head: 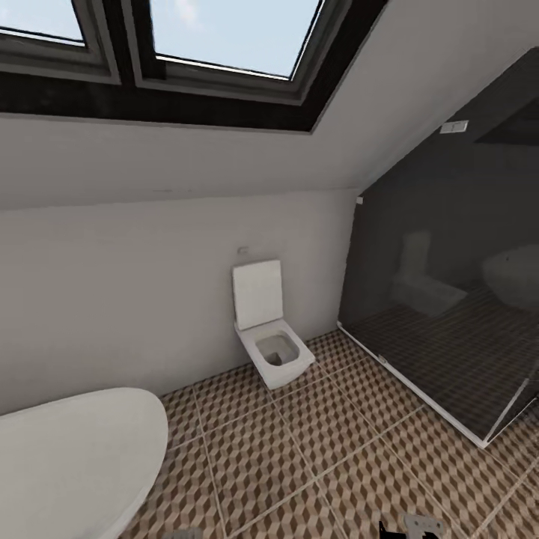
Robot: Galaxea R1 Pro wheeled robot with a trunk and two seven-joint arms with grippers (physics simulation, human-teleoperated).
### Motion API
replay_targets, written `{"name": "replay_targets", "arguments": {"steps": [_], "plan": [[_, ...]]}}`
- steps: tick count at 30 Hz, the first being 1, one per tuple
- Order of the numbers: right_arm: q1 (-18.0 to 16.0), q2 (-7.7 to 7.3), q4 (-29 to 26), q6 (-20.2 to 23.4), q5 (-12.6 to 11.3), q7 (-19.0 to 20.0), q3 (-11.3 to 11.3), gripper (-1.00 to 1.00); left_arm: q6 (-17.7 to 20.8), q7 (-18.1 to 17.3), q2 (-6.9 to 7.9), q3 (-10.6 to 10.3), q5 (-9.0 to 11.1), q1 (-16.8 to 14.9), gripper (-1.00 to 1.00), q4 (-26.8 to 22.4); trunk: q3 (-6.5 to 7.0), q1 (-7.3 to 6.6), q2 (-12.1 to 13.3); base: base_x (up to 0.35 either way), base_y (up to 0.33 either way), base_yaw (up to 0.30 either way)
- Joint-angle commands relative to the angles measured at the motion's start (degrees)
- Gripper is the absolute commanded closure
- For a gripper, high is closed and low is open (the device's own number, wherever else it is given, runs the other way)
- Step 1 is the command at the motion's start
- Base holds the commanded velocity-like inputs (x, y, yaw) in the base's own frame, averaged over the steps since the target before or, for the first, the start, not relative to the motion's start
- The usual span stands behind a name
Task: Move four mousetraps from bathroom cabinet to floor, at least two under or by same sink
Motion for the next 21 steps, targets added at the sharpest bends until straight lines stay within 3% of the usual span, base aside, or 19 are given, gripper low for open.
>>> {"name": "replay_targets", "arguments": {"steps": [1,21], "plan": [[-0.1,-0.03,0.3,-0.3,0.6,-0.4,-0.3,-1.0,-0.4,0.3,-0.02,-0.2,0.0,-0.1,-1.0,0.3,-0.1,0.06,-0.1,0.12,-0.321,-0.26],[-0.1,-0.03,0.3,-0.3,0.6,-0.4,-0.2,-1.0,-0.4,0.3,-0.02,-0.2,0.0,-0.1,-1.0,0.2,0.46,0.06,-0.1,0.12,-0.321,-0.26]]}}
